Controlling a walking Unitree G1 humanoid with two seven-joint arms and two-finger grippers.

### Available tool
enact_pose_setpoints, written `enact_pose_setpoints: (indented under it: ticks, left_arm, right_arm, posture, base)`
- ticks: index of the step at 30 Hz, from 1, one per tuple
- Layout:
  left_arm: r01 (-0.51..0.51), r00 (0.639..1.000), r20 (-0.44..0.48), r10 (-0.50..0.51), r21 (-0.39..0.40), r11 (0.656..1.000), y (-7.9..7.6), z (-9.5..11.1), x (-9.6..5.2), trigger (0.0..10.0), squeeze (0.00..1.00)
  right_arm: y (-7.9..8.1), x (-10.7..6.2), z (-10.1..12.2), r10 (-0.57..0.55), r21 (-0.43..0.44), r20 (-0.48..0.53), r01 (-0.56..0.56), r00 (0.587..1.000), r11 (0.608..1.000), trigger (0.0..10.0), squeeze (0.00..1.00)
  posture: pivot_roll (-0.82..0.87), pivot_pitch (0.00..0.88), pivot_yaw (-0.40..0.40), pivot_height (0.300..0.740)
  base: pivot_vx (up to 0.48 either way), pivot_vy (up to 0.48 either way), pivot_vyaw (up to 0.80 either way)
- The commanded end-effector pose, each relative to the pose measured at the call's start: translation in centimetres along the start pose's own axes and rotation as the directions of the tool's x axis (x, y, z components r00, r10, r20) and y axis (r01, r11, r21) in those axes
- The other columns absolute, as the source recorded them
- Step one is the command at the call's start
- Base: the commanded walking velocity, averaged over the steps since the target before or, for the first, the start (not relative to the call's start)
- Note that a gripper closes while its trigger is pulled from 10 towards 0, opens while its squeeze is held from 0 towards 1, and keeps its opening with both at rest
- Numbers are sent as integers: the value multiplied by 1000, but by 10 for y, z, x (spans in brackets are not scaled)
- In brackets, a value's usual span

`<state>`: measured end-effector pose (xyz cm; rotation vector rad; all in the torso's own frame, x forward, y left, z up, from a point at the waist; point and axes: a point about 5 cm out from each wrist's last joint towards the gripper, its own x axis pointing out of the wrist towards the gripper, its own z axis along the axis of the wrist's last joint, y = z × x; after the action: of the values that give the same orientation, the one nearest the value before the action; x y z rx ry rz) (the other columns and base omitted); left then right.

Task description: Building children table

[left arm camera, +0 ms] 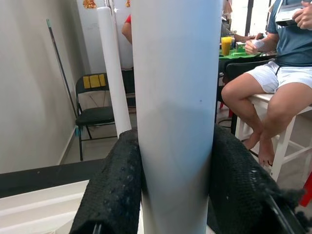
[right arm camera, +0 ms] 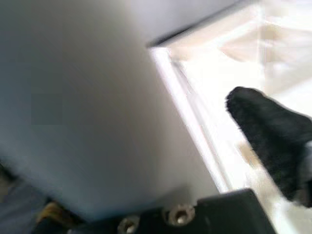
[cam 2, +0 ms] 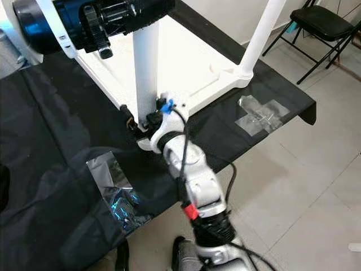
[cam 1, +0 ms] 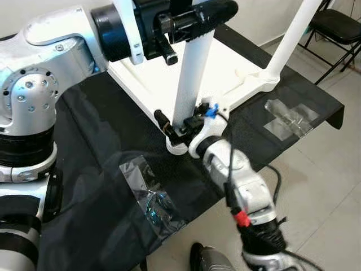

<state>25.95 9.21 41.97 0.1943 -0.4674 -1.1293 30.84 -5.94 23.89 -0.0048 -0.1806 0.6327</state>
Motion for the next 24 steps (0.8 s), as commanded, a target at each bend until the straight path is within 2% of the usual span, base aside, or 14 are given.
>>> enact_pose_setpoints:
  ticks: [1, 2, 3, 5, 6, 8, 10, 11, 12, 15, 19, 20, 22, 24]
  left_arm:
    - [45, 999, 13, -45, 51, 998, -7, 7, 6, 0, 0]
    - [45, 999, 13, -46, 50, 998, -7, 6, 6, 0, 0]
    - [45, 999, 13, -46, 50, 998, -7, 6, 6, 0, 0]
    - [46, 999, 9, -46, 47, 998, -7, 6, 6, 0, 0]
    - [46, 999, 9, -46, 47, 998, -7, 6, 6, 0, 0]
    - [48, 999, 8, -48, 44, 998, -7, 6, 6, 0, 0]
    - [49, 999, 6, -50, 42, 998, -7, 6, 6, 0, 0]
    - [50, 999, 5, -51, 42, 998, -7, 6, 6, 0, 0]
    - [51, 999, 4, -51, 41, 998, -7, 6, 6, 0, 0]
    - [54, 999, 5, -54, 41, 998, -7, 6, 6, 0, 0]
    - [63, 998, 2, -63, 39, 997, -7, 6, 6, 0, 0]
    - [63, 998, 2, -63, 39, 997, -7, 6, 6, 0, 0]
    - [67, 998, 0, -67, 38, 997, -8, 6, 6, 0, 0]
    - [69, 998, 0, -69, 37, 997, -8, 6, 6, 0, 0]
  right_arm:
    - [-4, -5, 14, 135, -24, 66, -133, 989, 991, 10000, 1000]
    - [-7, -8, 19, 189, -40, 75, -186, 979, 982, 10000, 1000]
    - [-7, -8, 19, 189, -40, 75, -186, 979, 982, 10000, 1000]
    - [-18, -18, 32, 340, -149, 48, -330, 939, 932, 10000, 1000]
    - [-18, -18, 32, 340, -149, 48, -330, 939, 932, 10000, 1000]
    - [-33, -30, 44, 458, -234, -15, -449, 889, 862, 10000, 1000]
    - [-44, -35, 51, 490, -258, -49, -485, 871, 836, 10000, 1000]
    - [-48, -36, 53, 512, -259, -74, -512, 856, 819, 10000, 63]
    - [-51, -37, 54, 530, -265, -92, -534, 843, 803, 10000, 0]
    - [-57, -35, 58, 554, -276, -121, -564, 824, 778, 10000, 0]
    - [-71, -26, 79, 592, -340, -135, -599, 794, 725, 10000, 0]
    - [-71, -26, 79, 592, -340, -135, -599, 794, 725, 10000, 0]
    - [-77, -24, 91, 617, -371, -146, -621, 773, 690, 10000, 0]
    - [-80, -24, 96, 628, -385, -151, -631, 763, 674, 10000, 0]
  posture:
    - [13, 228, -22, 740]
    - [13, 228, -22, 740]
    - [13, 228, -22, 740]
    - [13, 230, -19, 740]
    - [13, 230, -19, 740]
    - [13, 230, -19, 740]
    - [15, 230, -19, 740]
    - [14, 230, -18, 740]
    - [15, 231, -17, 740]
    - [16, 230, -15, 740]
    - [19, 229, -9, 740]
    - [19, 229, -9, 740]
    - [21, 231, -8, 740]
    - [23, 231, -10, 740]
  base:
    - [0, 0, 0]
    - [0, 0, 0]
    - [0, 0, 0]
    - [0, 0, 0]
    - [0, 0, 0]
    - [0, 0, 0]
    - [0, 0, 0]
    - [0, 0, 0]
    - [0, 0, 0]
    - [0, 0, 0]
    - [0, 0, 0]
    - [0, 0, 0]
    - [0, 0, 0]
    - [0, 0, 0]
